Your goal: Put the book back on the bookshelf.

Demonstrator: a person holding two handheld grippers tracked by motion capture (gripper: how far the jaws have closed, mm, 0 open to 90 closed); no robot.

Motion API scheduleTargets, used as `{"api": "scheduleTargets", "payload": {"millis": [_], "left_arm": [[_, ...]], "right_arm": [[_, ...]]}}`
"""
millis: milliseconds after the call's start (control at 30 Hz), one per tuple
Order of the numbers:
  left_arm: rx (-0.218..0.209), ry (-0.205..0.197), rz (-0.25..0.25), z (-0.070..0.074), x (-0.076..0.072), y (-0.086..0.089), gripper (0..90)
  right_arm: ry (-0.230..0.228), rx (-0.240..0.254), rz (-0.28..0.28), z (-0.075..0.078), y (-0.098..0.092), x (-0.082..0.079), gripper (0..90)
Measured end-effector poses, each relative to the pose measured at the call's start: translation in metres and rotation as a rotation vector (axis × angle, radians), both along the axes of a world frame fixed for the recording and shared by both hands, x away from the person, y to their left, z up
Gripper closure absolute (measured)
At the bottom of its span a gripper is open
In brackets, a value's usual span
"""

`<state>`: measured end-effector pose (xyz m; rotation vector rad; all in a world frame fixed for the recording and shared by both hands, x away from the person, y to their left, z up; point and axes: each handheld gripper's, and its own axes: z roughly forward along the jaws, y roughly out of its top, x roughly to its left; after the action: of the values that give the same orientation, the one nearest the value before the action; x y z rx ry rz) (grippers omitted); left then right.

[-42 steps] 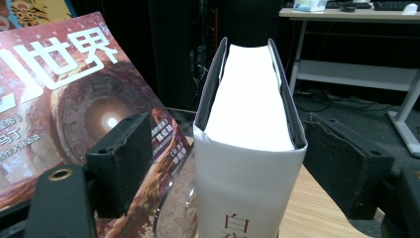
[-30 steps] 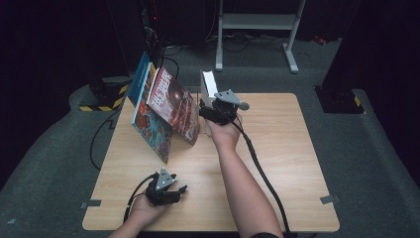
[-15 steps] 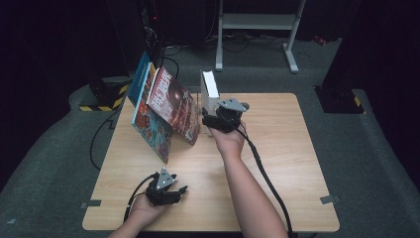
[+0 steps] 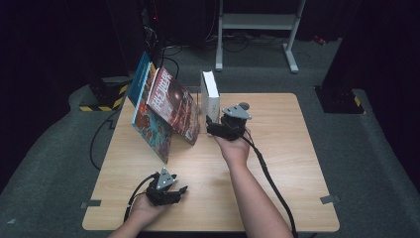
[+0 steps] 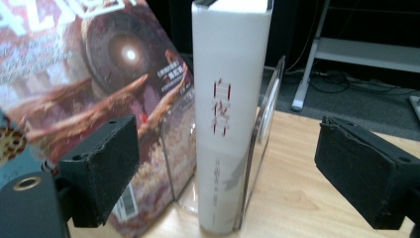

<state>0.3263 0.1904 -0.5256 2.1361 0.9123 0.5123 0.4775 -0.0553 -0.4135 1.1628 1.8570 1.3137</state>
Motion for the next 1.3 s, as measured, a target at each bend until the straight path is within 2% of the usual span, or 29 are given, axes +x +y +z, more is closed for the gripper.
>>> {"api": "scheduleTargets", "payload": {"millis": [33,67,267,533,800,967,1300], "left_arm": [[0.002,-0.001,0.000,0.000,0.000,0.000,37.8],[0.002,-0.001,-0.001,0.000,0.000,0.000,37.8],[0.001,0.001,-0.001,0.000,0.000,0.000,37.8],[-0.007,0.015,0.007,-0.001,0.000,-0.001,37.8],[-0.007,0.023,0.012,-0.001,0.002,-0.001,37.6],[-0.013,0.028,0.018,-0.001,0.002,-0.001,37.6],[-0.014,0.031,0.019,-0.001,0.003,0.000,36.8]], "right_arm": [[-0.019,-0.002,0.002,-0.002,-0.003,-0.005,9.9],[-0.019,-0.002,0.002,-0.002,-0.003,-0.005,9.9],[-0.010,-0.022,0.012,-0.005,-0.015,-0.020,10.0],[0.024,-0.038,0.042,-0.014,-0.036,-0.043,10.1],[0.063,-0.063,0.043,-0.034,-0.062,-0.068,10.1],[0.085,-0.057,0.038,-0.043,-0.075,-0.078,10.1],[0.134,-0.080,0.011,-0.067,-0.110,-0.099,10.1]]}}
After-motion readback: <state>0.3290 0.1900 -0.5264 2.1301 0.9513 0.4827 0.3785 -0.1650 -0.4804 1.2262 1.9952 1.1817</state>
